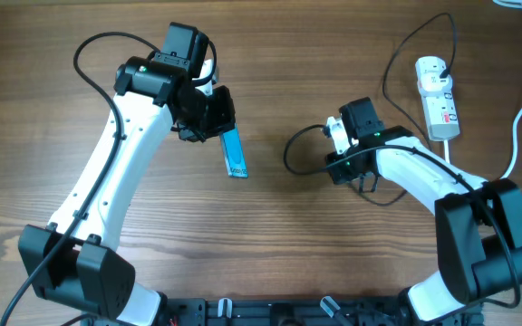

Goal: Plug charger to phone and switch on socket
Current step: 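Carry the plug with the right gripper toward the phone's bottom port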

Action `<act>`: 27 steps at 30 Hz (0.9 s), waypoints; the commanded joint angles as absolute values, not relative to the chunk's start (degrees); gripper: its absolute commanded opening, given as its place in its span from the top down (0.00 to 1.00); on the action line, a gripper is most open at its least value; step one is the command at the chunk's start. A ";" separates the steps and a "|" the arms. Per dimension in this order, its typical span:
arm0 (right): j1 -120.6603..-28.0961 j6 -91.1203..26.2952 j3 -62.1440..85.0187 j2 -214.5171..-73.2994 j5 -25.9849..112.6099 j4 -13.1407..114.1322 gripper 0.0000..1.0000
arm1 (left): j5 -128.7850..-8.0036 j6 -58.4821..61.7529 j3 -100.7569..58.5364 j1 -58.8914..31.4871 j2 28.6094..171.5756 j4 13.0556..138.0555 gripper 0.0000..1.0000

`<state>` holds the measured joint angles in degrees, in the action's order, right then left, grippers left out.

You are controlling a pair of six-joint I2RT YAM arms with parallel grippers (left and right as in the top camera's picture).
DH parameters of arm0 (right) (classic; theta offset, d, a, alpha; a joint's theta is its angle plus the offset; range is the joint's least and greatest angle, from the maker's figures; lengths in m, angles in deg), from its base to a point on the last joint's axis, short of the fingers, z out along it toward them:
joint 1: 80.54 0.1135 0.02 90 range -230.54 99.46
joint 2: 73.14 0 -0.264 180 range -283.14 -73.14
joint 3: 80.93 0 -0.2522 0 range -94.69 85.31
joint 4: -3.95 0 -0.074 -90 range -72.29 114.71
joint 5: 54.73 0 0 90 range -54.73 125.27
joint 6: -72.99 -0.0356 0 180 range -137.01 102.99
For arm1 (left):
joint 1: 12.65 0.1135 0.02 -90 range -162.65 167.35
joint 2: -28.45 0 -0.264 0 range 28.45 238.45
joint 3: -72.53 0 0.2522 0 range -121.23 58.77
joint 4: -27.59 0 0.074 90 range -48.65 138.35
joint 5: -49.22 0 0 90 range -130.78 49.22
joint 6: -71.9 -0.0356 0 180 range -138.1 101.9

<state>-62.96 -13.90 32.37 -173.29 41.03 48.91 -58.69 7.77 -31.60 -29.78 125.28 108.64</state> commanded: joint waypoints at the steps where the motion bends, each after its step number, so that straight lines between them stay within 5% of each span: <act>1: -62.39 -14.07 35.84 -176.11 42.76 49.70 0.92 | -59.83 8.29 -32.30 -29.62 124.34 108.48 0.93; 8: -62.39 -13.92 33.87 -175.87 50.86 50.18 0.96 | -59.83 8.31 -32.30 -29.62 124.34 108.48 0.94; 14: -62.41 -9.42 33.24 -168.51 79.89 53.09 0.95 | -59.89 8.31 -32.30 -29.62 124.34 107.96 0.96; 20: -62.39 -9.53 33.26 -158.02 107.95 54.90 0.96 | -75.19 8.29 -32.30 -29.62 124.34 93.90 0.96; 27: -62.41 -9.53 33.28 -157.56 121.42 50.44 0.95 | -82.14 8.77 -32.30 -29.62 124.34 81.75 0.96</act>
